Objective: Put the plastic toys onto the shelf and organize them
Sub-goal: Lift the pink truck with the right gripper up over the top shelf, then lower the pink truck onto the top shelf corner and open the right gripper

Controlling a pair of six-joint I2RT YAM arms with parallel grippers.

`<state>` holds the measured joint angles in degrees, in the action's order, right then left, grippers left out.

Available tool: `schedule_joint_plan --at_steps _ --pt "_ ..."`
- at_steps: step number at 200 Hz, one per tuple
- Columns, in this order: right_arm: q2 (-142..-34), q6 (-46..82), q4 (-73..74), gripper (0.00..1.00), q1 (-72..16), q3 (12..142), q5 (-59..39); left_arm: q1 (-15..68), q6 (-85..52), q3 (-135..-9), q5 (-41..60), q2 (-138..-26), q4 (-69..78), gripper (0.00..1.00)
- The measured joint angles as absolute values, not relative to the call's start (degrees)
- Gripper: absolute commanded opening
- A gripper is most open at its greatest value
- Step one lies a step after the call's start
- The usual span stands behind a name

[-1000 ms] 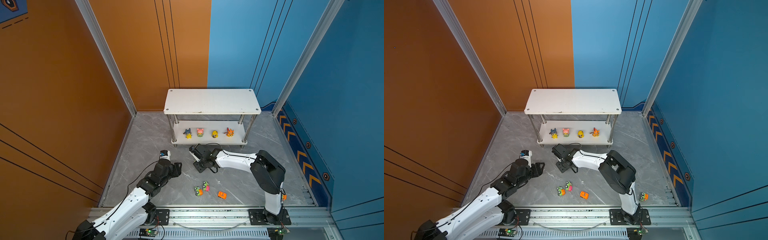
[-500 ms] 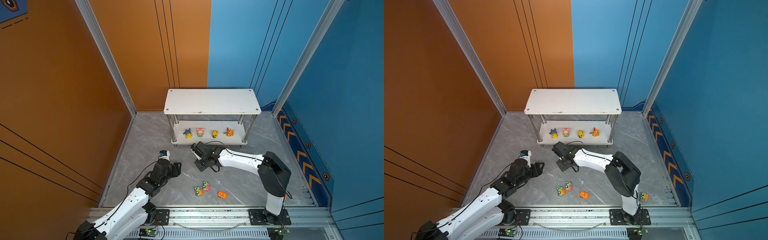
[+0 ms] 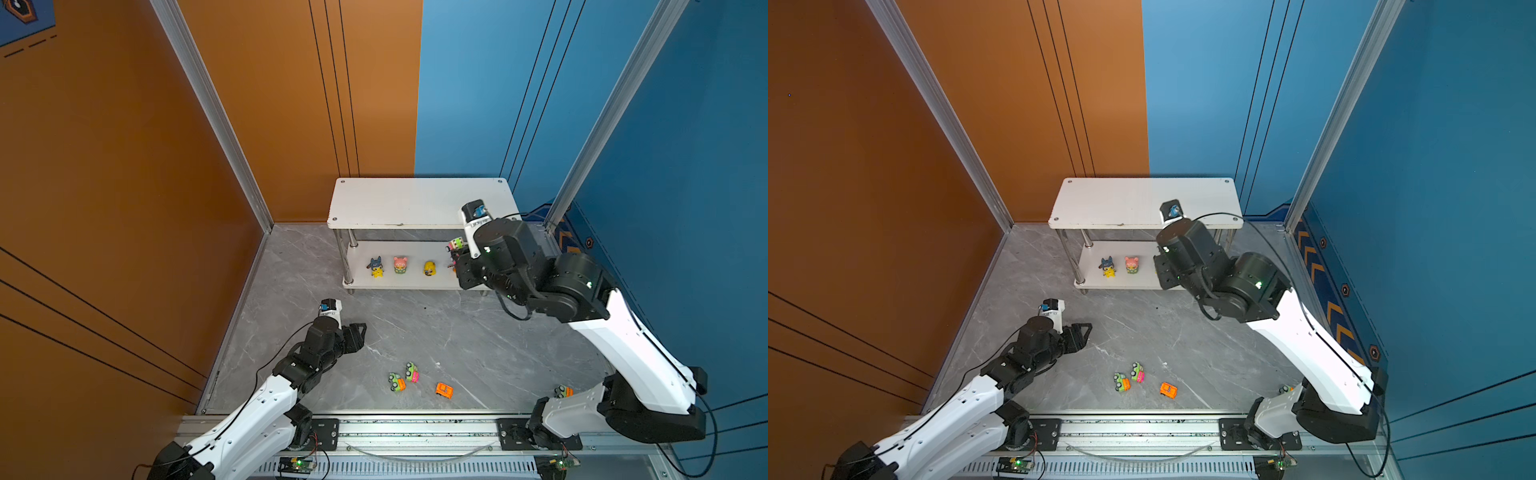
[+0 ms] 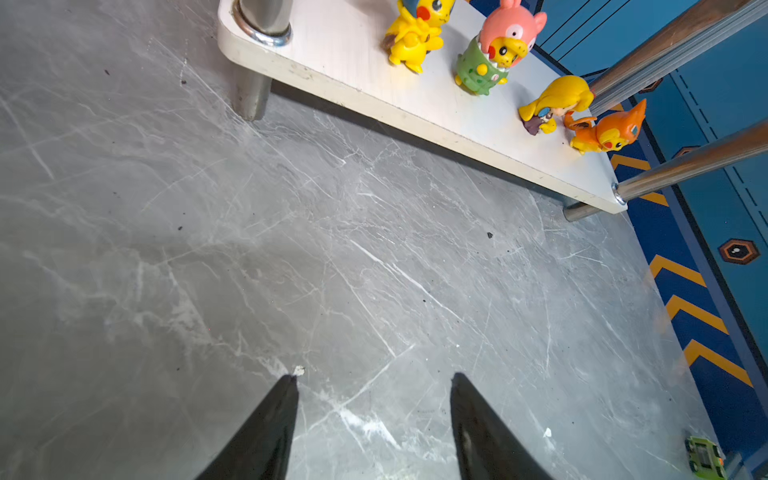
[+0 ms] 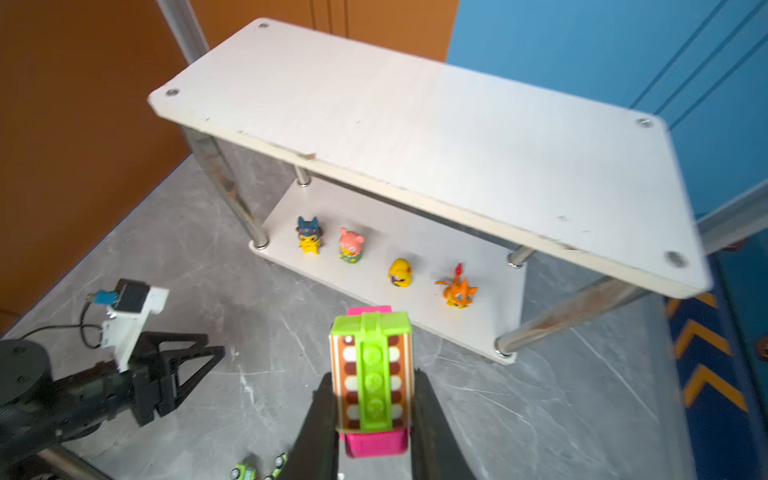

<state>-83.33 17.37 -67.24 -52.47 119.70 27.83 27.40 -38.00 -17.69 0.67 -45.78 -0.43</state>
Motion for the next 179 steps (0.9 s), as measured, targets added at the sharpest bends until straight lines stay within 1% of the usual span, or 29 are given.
schedule_joint_plan --at_steps 25,51,79,107,144,179 --pt "-89.8 14.3 -71.0 0.04 -46.2 130.6 30.4 27.4 -38.3 -17.6 0.7 -44.7 -0.4 0.6" --pt "-99.7 11.6 -74.1 0.04 -37.3 141.8 31.0 27.4 -38.9 -17.3 1.1 -44.3 -0.4 0.6" --pt "-106.8 10.2 -76.2 0.04 -29.0 146.0 28.0 27.4 -39.6 -16.3 1.3 -44.1 -0.5 0.6" --pt "-108.4 9.6 -77.9 0.05 -25.8 146.2 24.1 27.4 -40.6 -15.7 1.6 -44.9 -0.2 0.6" --pt "-108.3 9.6 -78.5 0.06 -21.6 147.5 17.4 28.7 -41.8 -15.6 1.6 -48.7 1.9 0.6" --pt "-108.4 9.6 -78.5 0.07 -20.1 147.6 13.5 30.6 -42.1 -15.6 1.5 -51.8 3.8 0.6"
